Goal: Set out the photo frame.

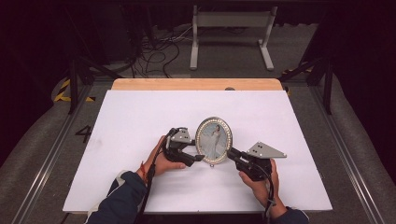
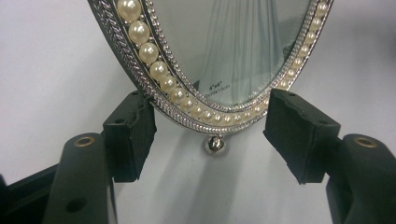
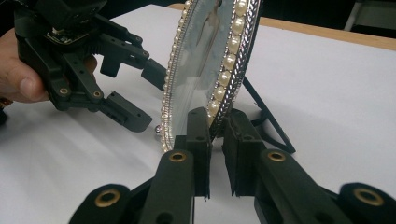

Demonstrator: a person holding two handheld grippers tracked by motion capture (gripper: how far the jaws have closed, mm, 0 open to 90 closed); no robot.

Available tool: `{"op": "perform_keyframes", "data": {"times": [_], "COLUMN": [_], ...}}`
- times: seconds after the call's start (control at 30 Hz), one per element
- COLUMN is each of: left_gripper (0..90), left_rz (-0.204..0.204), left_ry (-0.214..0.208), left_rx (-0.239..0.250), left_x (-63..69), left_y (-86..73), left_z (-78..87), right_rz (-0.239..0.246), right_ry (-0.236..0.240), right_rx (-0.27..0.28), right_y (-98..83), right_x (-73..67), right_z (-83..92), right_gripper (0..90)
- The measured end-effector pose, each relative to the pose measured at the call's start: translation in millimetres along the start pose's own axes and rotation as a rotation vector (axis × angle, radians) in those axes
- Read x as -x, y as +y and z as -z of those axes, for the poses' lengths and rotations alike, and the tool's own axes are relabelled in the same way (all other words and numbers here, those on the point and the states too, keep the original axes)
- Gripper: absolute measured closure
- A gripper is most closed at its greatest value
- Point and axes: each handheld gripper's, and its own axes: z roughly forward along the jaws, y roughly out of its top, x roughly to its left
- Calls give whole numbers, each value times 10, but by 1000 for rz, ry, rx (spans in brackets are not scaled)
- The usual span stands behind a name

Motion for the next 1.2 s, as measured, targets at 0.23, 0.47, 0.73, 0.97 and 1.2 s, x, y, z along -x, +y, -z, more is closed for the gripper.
{"op": "perform_keyframes", "data": {"times": [0.23,0.47,0.73,0.97,1.2], "left_gripper": [367,364,300,311,376], "left_rz": [1,23,64,98,101], "left_ry": [8,22,55,46,21], "left_rx": [-43,2,82,154,169], "left_x": [96,80,22,-23,-15], "left_y": [-60,-50,-1,49,82], "left_z": [47,101,96,93,80], "right_rz": [7,8,-3,12,19], "right_ry": [-9,-20,-34,-45,-38], "right_rx": [0,0,47,36,24], "right_y": [13,12,-7,-26,-43], "right_x": [26,17,39,-6,-42], "right_z": [-39,-49,27,61,42], "right_gripper": [802,803,831,855,850]}}
